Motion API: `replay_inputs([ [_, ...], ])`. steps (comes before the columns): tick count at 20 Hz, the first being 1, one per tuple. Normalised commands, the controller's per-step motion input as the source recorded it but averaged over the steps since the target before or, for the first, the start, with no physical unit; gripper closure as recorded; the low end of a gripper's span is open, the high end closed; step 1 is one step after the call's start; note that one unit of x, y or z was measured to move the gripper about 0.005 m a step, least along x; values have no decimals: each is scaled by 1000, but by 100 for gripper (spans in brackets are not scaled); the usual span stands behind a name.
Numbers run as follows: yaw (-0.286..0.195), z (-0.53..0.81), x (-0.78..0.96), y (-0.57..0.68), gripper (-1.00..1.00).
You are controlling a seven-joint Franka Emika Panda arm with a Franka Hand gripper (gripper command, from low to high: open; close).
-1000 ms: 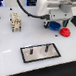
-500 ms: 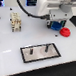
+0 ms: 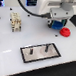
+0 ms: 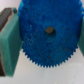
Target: Insert the blue gear onto the right peg, followed by the red gear
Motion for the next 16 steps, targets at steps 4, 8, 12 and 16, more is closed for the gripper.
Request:
replay_inputs([
  [4, 0, 599, 467, -124, 100],
  [8, 0, 493, 544, -243, 100],
  [12, 0, 397, 597, -322, 100],
  [16, 0, 398, 649, -322, 100],
])
